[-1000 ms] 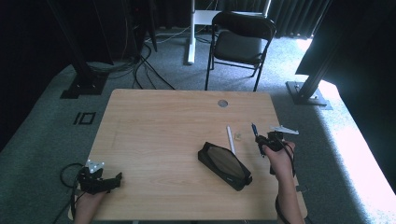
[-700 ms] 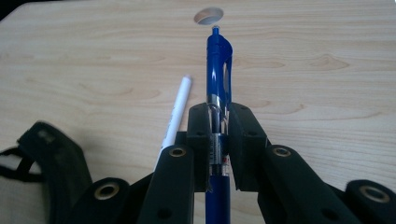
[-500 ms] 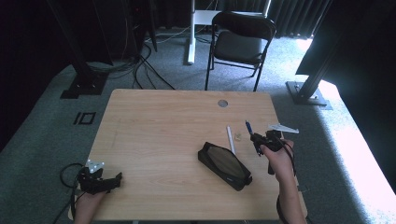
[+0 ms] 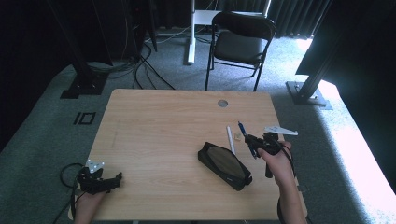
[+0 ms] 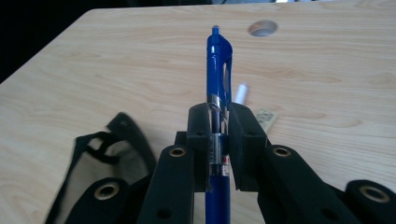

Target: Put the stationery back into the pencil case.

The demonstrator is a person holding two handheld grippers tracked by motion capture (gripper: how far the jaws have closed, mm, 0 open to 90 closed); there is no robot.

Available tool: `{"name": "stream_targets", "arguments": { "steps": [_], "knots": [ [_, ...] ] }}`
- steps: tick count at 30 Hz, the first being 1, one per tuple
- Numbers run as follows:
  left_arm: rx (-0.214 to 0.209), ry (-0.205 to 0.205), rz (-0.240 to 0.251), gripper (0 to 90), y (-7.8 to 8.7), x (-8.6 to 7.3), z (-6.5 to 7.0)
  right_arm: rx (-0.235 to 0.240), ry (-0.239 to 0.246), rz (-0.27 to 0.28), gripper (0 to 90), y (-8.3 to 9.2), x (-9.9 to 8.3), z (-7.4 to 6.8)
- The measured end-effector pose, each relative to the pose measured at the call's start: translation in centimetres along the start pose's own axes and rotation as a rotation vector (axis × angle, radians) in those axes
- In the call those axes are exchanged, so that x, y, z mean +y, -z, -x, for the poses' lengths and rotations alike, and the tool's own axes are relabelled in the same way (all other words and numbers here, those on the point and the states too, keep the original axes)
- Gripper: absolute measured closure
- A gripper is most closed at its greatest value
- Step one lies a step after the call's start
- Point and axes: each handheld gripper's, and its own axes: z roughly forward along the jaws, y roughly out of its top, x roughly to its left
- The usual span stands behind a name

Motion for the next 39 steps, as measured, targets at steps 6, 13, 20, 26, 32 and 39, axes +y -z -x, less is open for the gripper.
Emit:
{"name": "stream_targets", "arguments": {
  "steps": [6,13,20,26,32,39],
  "knots": [
    [0.000,0.000,0.000,0.4,0.0,0.0,0.0,0.039,0.035,-0.001,79.6,0.3,0.1,-1.3],
    [0.000,0.000,0.000,0.4,0.0,0.0,0.0,0.092,0.066,-0.005,79.6,0.3,-0.1,-2.8],
    [0.000,0.000,0.000,0.4,0.0,0.0,0.0,0.151,0.122,-0.029,79.6,0.2,-0.3,-4.3],
    [0.000,0.000,0.000,0.4,0.0,0.0,0.0,0.192,0.180,-0.073,79.6,-0.2,-0.8,-5.1],
    [0.000,0.000,0.000,0.4,0.0,0.0,0.0,0.240,0.217,-0.123,79.5,-0.5,-1.1,-5.7],
    [0.000,0.000,0.000,0.4,0.0,0.0,0.0,0.232,0.267,-0.198,79.5,-1.4,-1.6,-6.0]
  ]
}}
